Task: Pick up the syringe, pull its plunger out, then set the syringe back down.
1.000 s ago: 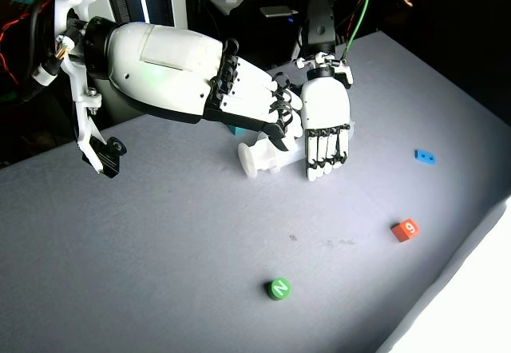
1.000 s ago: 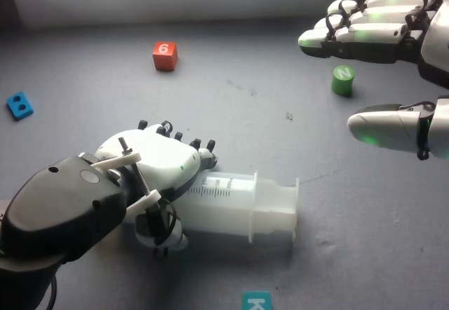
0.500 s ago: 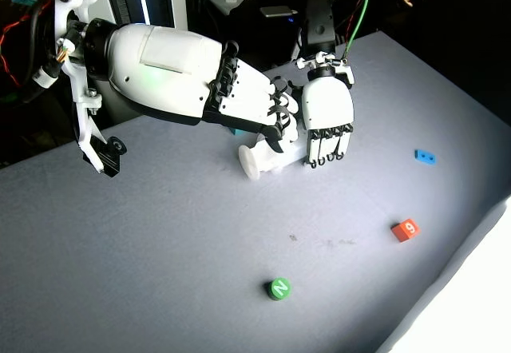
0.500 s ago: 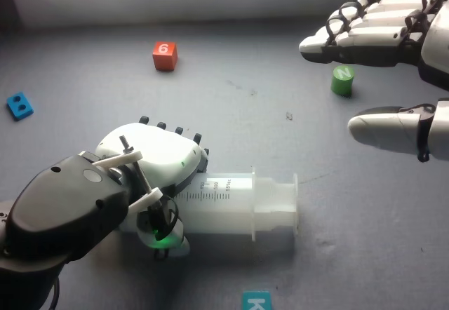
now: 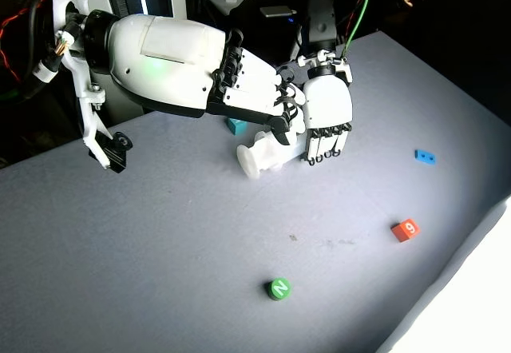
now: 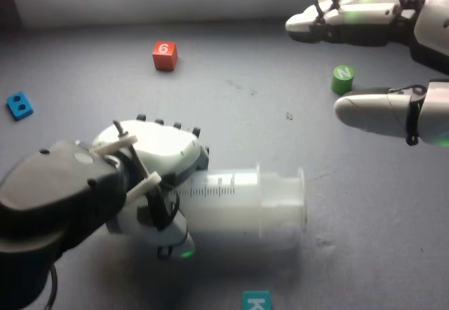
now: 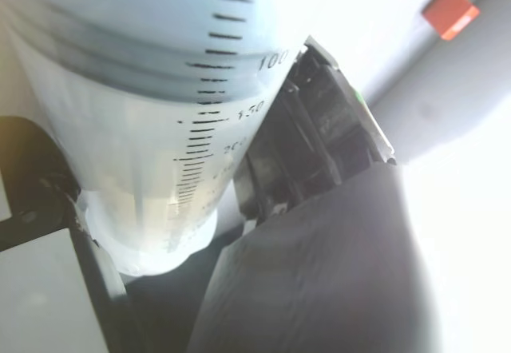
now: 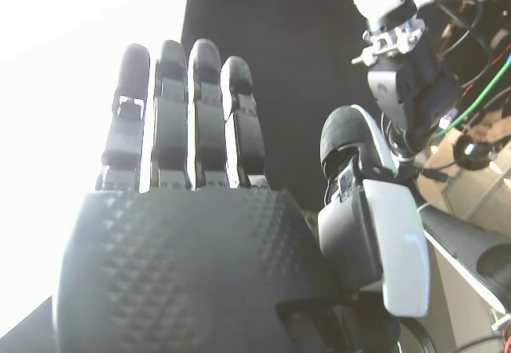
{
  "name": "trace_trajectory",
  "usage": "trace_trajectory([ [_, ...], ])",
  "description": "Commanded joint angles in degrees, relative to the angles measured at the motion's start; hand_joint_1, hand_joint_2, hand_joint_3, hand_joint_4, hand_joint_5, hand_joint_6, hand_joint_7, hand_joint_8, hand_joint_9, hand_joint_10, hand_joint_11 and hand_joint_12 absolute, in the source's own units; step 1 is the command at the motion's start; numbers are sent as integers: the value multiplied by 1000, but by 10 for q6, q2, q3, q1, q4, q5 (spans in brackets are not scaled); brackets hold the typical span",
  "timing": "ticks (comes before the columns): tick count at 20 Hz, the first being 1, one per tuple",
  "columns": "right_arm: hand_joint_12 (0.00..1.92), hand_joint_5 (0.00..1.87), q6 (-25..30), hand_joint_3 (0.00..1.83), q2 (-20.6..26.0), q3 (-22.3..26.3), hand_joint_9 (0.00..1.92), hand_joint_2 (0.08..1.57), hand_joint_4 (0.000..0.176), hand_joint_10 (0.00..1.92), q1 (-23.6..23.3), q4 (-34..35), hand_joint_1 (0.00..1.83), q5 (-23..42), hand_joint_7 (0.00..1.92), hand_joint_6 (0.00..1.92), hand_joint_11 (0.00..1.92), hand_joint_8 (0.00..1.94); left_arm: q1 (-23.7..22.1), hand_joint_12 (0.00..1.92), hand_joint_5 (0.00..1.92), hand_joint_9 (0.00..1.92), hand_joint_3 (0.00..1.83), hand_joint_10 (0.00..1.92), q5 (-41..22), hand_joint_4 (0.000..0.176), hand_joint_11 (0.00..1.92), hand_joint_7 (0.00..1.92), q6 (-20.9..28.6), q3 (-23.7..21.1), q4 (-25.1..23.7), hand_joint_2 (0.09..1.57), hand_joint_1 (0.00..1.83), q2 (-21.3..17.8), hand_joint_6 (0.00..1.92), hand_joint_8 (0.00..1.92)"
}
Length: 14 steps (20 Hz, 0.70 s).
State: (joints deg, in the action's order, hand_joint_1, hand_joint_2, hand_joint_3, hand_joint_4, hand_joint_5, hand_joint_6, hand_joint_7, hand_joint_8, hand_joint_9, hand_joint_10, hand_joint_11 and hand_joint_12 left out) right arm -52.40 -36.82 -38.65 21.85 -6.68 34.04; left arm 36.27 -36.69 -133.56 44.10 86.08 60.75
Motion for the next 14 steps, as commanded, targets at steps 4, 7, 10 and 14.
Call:
trace_trajectory([
  [4,889,287,36,0,-6,0,311,1223,0,0,-24,7,306,67,353,0,0,0,-43,1184,909,850,2,890,-20,0,598,898,-23,-11,1,1156,1200,-25,1034,1231],
  [7,451,58,115,0,-13,-7,116,1023,0,0,-34,7,705,55,84,0,0,0,-80,1169,944,867,0,878,-20,0,616,915,-56,-18,36,1144,1207,-39,981,1206],
  [10,295,0,130,0,-26,-18,83,1021,0,1,-35,77,833,45,33,0,0,0,-126,1179,937,860,1,895,-20,0,615,907,-106,-24,90,1147,1207,-53,991,1224],
  [14,310,0,149,0,-48,-52,94,989,0,5,-36,128,968,28,66,0,0,11,-172,1233,904,831,3,946,-20,0,580,903,-138,-30,136,1157,1206,-66,1013,1254],
])
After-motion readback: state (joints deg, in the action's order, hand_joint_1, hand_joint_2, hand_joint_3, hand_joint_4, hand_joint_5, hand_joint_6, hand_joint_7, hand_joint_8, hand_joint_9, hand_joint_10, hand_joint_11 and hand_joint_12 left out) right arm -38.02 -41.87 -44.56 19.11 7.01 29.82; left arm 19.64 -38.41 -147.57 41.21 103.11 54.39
